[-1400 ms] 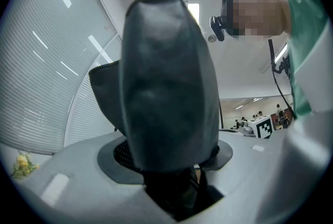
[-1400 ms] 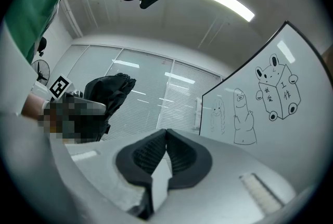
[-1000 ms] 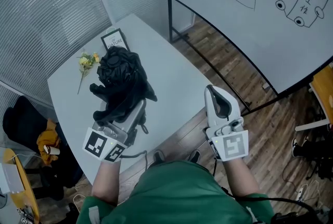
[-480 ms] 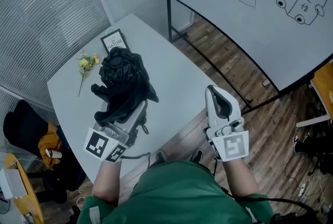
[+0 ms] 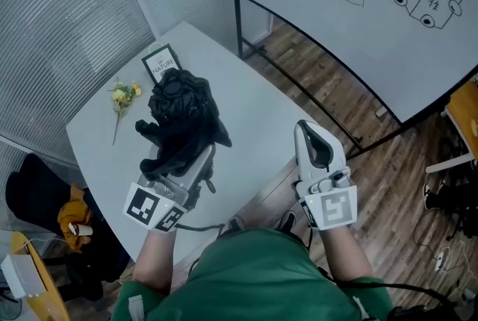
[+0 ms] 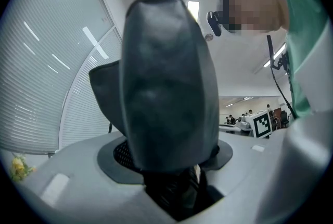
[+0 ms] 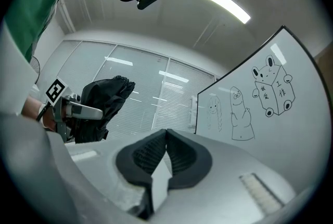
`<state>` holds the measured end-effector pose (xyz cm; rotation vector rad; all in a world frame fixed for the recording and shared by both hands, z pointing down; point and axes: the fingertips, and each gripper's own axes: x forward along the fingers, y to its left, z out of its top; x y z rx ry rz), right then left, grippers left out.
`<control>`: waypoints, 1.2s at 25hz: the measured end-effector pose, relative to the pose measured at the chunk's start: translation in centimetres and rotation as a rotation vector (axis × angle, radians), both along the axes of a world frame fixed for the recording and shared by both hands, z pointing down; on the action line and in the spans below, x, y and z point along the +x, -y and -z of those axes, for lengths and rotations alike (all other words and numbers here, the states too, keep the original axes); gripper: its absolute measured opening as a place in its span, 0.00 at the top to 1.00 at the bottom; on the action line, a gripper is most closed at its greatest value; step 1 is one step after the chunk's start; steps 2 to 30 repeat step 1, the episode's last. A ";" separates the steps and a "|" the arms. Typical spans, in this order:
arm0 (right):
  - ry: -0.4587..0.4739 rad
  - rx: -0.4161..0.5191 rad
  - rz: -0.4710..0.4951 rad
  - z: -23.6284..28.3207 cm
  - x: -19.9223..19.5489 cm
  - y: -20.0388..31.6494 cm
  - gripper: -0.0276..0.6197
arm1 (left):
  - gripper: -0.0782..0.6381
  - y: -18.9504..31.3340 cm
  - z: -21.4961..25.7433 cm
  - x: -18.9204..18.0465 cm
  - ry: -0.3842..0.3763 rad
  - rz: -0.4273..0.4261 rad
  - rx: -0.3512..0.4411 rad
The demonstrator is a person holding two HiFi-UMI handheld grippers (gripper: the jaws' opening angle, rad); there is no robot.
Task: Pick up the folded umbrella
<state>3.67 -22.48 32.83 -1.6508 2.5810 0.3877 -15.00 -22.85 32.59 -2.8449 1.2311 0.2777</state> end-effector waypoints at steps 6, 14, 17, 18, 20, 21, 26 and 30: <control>0.000 0.001 -0.001 0.0 -0.3 0.0 0.95 | 0.50 0.0 -0.1 -0.2 -0.001 -0.003 -0.001; 0.000 0.001 -0.001 0.0 -0.3 0.0 0.95 | 0.50 0.0 -0.1 -0.2 -0.001 -0.003 -0.001; 0.000 0.001 -0.001 0.0 -0.3 0.0 0.95 | 0.50 0.0 -0.1 -0.2 -0.001 -0.003 -0.001; 0.000 0.001 -0.001 0.0 -0.3 0.0 0.95 | 0.50 0.0 -0.1 -0.2 -0.001 -0.003 -0.001; 0.000 0.001 -0.001 0.0 -0.3 0.0 0.95 | 0.50 0.0 -0.1 -0.2 -0.001 -0.003 -0.001; 0.000 0.001 -0.001 0.0 -0.3 0.0 0.95 | 0.50 0.0 -0.1 -0.2 -0.001 -0.003 -0.001; 0.000 0.001 -0.001 0.0 -0.3 0.0 0.95 | 0.50 0.0 -0.1 -0.2 -0.001 -0.003 -0.001; 0.000 0.001 -0.001 0.0 -0.3 0.0 0.95 | 0.50 0.0 -0.1 -0.2 -0.001 -0.003 -0.001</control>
